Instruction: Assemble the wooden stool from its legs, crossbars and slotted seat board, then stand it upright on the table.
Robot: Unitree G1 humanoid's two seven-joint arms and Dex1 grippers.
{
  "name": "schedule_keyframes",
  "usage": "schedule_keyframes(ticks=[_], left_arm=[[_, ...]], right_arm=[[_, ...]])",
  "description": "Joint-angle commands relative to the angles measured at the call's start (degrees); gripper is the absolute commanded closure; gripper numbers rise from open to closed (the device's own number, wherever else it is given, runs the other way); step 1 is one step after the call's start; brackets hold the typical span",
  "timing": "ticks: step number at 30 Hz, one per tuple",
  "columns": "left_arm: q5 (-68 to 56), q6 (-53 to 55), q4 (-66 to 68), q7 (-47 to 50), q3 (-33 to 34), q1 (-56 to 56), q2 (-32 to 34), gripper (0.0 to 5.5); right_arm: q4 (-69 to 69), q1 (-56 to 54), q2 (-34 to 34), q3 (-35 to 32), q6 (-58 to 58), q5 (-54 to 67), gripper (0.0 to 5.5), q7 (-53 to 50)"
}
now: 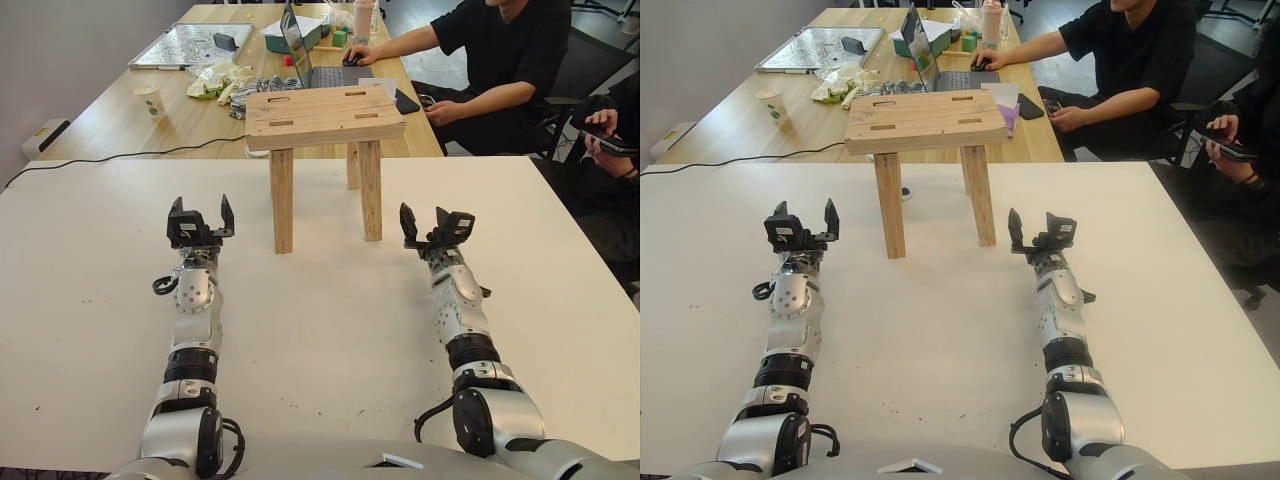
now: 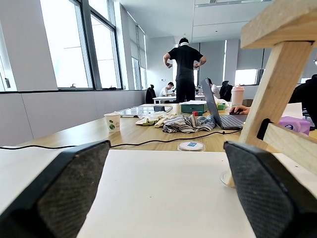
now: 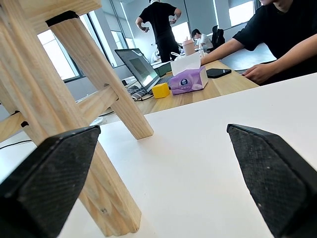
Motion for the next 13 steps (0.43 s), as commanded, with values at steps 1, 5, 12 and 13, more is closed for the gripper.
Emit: schedule_keyframes(ticks=[1, 5, 12, 13], left_arm=[[0.4, 0.6, -0.3, 0.0, 0.1, -0.5, 0.3, 1.27], [0.3, 0.4, 0.4, -0.1, 0.4, -0.8, 0.6, 1.27], [0.6, -0.7, 0.4, -0.8, 0.0, -0.9, 0.3, 1.27], [0.6, -0.8, 0.4, -0.9, 0.0, -0.9, 0.3, 1.27]], right_arm=[[-0.6, -0.4, 1.3, 0.0, 0.3, 0.0, 0.79, -0.3], [-0.6, -0.6, 1.4, -0.8, 0.8, 1.3, 0.79, -0.4], [-0.3, -1.1, 1.6, -1.6, 1.4, 2.1, 0.79, -0.1], [-0.4, -1.1, 1.6, -1.5, 1.4, 1.8, 0.79, 0.1]])
